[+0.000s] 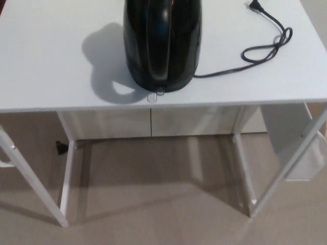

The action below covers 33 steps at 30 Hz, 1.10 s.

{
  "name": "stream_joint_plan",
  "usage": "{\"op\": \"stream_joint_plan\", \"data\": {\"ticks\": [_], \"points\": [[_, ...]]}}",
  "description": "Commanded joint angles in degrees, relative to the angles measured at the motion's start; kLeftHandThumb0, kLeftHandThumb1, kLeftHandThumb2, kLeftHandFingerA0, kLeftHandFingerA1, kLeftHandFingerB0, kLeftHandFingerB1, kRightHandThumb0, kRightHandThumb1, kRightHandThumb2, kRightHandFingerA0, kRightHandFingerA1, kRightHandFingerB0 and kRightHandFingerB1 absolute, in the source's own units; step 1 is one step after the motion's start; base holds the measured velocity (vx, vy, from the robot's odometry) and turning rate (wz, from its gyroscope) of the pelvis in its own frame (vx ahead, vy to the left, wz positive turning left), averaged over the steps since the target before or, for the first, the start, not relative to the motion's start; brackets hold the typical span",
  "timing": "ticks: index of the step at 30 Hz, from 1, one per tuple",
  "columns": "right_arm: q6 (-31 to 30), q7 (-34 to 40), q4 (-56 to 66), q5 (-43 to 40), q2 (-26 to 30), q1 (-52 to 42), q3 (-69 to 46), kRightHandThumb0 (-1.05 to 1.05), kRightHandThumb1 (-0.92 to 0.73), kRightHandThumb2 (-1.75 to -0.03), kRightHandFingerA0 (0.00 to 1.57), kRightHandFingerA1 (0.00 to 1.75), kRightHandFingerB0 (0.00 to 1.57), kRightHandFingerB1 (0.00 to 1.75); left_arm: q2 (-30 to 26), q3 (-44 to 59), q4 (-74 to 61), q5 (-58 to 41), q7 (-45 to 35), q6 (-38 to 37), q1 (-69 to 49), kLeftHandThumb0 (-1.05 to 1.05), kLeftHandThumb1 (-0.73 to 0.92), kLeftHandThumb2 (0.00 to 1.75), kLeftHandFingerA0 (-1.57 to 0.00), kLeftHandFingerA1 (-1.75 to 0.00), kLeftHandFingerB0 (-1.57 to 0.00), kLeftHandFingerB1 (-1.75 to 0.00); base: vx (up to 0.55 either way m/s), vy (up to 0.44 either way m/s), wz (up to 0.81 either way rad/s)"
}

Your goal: The robot walk towards a table in front and click the button on the base of the boilling pot using its left middle finger

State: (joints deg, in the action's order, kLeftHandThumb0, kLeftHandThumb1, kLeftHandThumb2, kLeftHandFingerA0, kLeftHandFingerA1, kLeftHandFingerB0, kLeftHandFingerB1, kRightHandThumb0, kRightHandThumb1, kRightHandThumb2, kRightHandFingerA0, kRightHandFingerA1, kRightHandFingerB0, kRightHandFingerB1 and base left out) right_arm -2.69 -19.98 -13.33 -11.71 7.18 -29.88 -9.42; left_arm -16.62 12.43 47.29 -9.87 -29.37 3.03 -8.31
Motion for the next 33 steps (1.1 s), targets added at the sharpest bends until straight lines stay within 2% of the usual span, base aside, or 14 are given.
{"op": "stream_joint_plan", "data": {"ticks": [1, 2, 3, 7, 8, 9, 10, 11, 12, 14, 16, 24, 33], "points": [[0.0, 0.7, 0.3, 0.8, 1.0, -0.3, -0.2, -0.08, -0.56, -0.95, 0.33, 0.59, 0.13, 0.48, -0.7, 0.0, -0.6, 0.0, 0.2, -0.3, -0.3, -0.17, 0.44, 0.53, -0.53, -0.46, -0.35, -0.37, 0.12, -0.14, 0.1], [0.2, 0.3, -0.1, 0.7, 1.1, -0.5, -0.1, -0.08, -0.56, -0.95, 0.32, 0.58, 0.13, 0.47, -0.9, 0.0, -0.3, 0.0, 0.0, -0.4, -0.3, -0.17, 0.44, 0.52, -0.53, -0.46, -0.35, -0.37, 0.15, -0.139, 0.14], [0.4, 0.5, -1.0, 0.8, 1.1, 0.1, -0.2, -0.09, -0.55, -0.94, 0.33, 0.58, 0.14, 0.48, -0.9, 0.0, 0.4, 0.0, -0.3, -0.6, 0.1, -0.12, 0.29, 0.79, -0.45, -0.62, -0.23, -0.52, 0.23, -0.185, 0.19], [0.9, 0.2, -1.5, 0.7, 1.2, 0.2, -0.1, -0.06, -0.57, -0.95, 0.32, 0.58, 0.13, 0.48, -1.2, -0.4, 0.9, 0.2, -0.8, -1.0, 0.3, -0.14, 0.29, 0.79, -0.42, -0.61, -0.22, -0.52, 0.21, -0.283, -0.1], [0.7, 0.2, -1.0, 0.7, 1.2, -0.1, -0.1, -0.07, -0.57, -0.95, 0.31, 0.58, 0.13, 0.48, -1.2, -0.4, 1.1, 0.2, -0.7, -1.0, 0.4, -0.18, 0.45, 0.53, -0.51, -0.46, -0.35, -0.37, 0.17, -0.13, -0.01], [0.7, 0.1, -0.7, 0.7, 1.3, -0.3, 0.1, -0.07, -0.57, -0.95, 0.31, 0.58, 0.12, 0.47, -1.2, -0.4, 0.7, 0.1, -0.8, -0.9, 0.1, -0.14, 0.3, 0.79, -0.44, -0.62, -0.22, -0.52, 0.14, -0.079, 0.03], [0.7, 0.1, -0.7, 0.7, 1.3, -0.4, 0.1, -0.07, -0.57, -0.95, 0.31, 0.58, 0.12, 0.48, -1.2, -0.5, 0.4, 0.1, -0.8, -0.8, -0.1, -0.13, 0.3, 0.8, -0.45, -0.62, -0.22, -0.52, 0.13, -0.038, -0.06], [0.6, 0.1, -0.6, 0.6, 1.3, -0.5, 0.1, -0.07, -0.57, -0.95, 0.31, 0.58, 0.12, 0.48, -1.2, -0.5, 0.2, 0.2, -0.6, -0.6, -0.2, -0.13, 0.3, 0.8, -0.45, -0.62, -0.22, -0.52, 0.11, 0.011, -0.08], [1.0, 0.4, -0.7, 1.3, 1.5, -0.5, 0.4, -0.06, -0.58, -0.95, 0.31, 0.58, 0.13, 0.48, -1.1, -0.5, 1.0, 0.3, -0.4, -0.8, 0.2, -0.15, 0.46, 0.53, -0.55, -0.46, -0.36, -0.38, 0.1, 0.051, -0.07], [1.0, 0.4, -1.1, 1.3, 1.6, -0.2, 0.4, -0.07, -0.57, -0.95, 0.31, 0.58, 0.13, 0.48, -1.0, -0.5, 0.9, 0.3, -0.3, -1.1, 0.3, -0.22, 0.43, 0.57, -0.51, -0.49, -0.35, -0.41, 0.08, 0.106, -0.12], [1.4, 0.6, -1.5, 1.5, 1.6, 0.1, 0.4, -0.07, -0.56, -0.95, 0.33, 0.58, 0.14, 0.48, -1.0, -0.4, 0.8, 0.2, -0.2, -0.9, 0.4, -0.16, 0.45, 0.53, -0.53, -0.46, -0.38, -0.38, 0.07, 0.18, -0.06], [1.3, 1.2, -1.0, 2.2, 1.7, 0.0, 0.8, -0.05, -0.56, -0.94, 0.36, 0.6, 0.17, 0.49, -1.1, -0.7, 0.5, 0.3, 0.2, -0.8, 0.6, -0.16, 0.45, 0.53, -0.55, -0.47, -0.36, -0.38, 0.08, 0.219, -0.05], [2.1, 1.6, -1.4, 3.5, 2.1, 0.1, 1.4, -0.05, -0.56, -0.94, 0.38, 0.6, 0.19, 0.49, -1.1, -0.9, 0.6, 0.4, 0.5, -0.5, 0.9, -0.2, 0.44, 0.56, -0.53, -0.49, -0.35, -0.4, 0.03, -0.077, 0.02]]}}
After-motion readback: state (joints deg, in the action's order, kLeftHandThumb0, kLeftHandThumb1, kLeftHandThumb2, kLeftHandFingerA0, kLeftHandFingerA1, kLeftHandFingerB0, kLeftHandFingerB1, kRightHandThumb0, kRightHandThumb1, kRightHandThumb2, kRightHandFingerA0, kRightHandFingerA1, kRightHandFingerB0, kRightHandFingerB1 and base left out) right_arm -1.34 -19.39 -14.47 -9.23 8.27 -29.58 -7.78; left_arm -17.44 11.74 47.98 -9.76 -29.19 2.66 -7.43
